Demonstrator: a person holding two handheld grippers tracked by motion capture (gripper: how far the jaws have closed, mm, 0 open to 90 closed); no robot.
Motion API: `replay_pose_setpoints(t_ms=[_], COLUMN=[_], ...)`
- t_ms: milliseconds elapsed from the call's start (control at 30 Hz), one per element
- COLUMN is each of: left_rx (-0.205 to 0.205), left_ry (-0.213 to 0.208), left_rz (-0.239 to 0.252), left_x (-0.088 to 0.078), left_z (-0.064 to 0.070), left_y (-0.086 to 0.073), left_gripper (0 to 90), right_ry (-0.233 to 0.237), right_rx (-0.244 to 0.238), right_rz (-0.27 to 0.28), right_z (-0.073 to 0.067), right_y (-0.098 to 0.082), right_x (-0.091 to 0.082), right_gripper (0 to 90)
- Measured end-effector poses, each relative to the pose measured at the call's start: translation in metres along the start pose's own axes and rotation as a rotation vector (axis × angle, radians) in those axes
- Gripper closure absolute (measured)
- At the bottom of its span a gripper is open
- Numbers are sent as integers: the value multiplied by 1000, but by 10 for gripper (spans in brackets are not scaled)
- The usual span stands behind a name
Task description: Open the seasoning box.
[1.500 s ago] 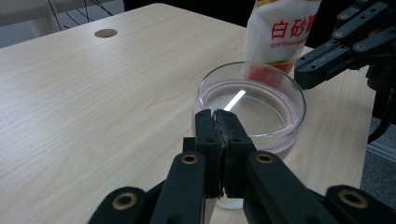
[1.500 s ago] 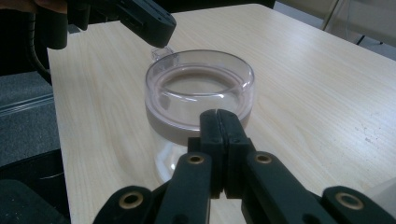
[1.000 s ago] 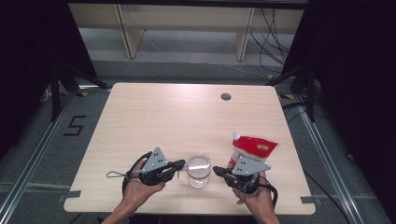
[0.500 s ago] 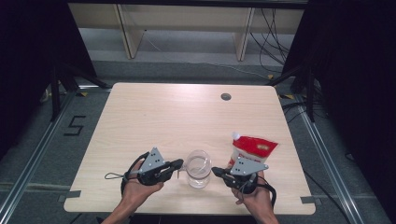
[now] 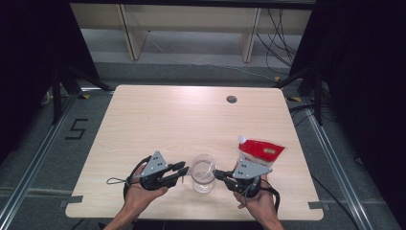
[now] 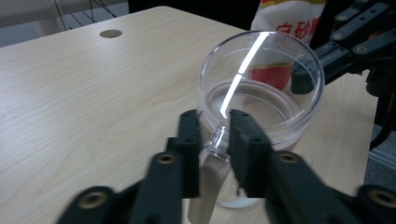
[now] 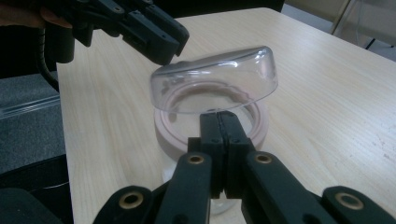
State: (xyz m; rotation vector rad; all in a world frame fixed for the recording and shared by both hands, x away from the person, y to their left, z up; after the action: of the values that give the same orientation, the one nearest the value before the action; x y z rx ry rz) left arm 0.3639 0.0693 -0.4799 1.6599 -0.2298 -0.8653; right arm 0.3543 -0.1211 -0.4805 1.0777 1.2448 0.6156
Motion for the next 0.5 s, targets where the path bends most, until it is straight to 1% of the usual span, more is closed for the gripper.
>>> replay_pose_setpoints(t_ms=[33,67,100,133,167,200,233,267,300,333,367,400,433,467,500], left_rx=[19,14,14,19,-3,6,23,17,4,-8,18,-18,-19,-14,-27], left_ry=[7,21,18,10,19,20,23,25,30,30,34,41,40,42,41], left_rz=[-2,-5,-20,-24,-36,-43,-57,-70,-81,-90,-96,-99,-102,-102,-102], left_x=[-1,-3,-5,-6,-8,-9,-10,-11,-12,-13,-14,-14,-14,-15,-15], left_z=[-1,-2,-4,-4,-4,-5,-7,-7,-8,-9,-13,-12,-13,-15,-14], left_y=[-1,-4,-8,-11,-15,-19,-24,-29,-34,-38,-40,-43,-45,-47,-49], left_gripper=[603,554,515,495,483,459,418,384,359,337,321,306,287,271,261], right_ry=[1,4,2,8,11,3,12,12,18,14,16,19,20,26,27], right_rx=[3,-4,-4,-13,-11,-21,-31,-32,-33,-38,-51,-62,-59,-73,-77], right_rz=[0,-4,1,3,7,19,12,15,20,28,24,27,26,29,29], right_z=[-1,-1,-1,-2,-3,-3,-4,-6,-8,-9,-10,-12,-14,-15,-16], right_y=[1,2,4,7,8,11,14,16,19,22,25,28,30,32,34], right_x=[0,0,0,1,1,3,3,4,5,7,9,11,13,15,16], right_gripper=[900,900,900,900,900,900,900,900,900,900,900,900,900,900,900])
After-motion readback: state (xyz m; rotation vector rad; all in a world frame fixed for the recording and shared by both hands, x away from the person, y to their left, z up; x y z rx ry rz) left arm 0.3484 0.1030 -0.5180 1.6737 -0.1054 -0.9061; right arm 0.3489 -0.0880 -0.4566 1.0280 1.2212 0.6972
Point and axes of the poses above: each handheld gripper's, and its own axes: x roughly forward along the jaws, y roughly out of its top, z roughly to its right, the point moved 7 cm from there along x, roughly forward along the jaws, and after that the axes turned 13 degrees about y, right-handed, at the moved point
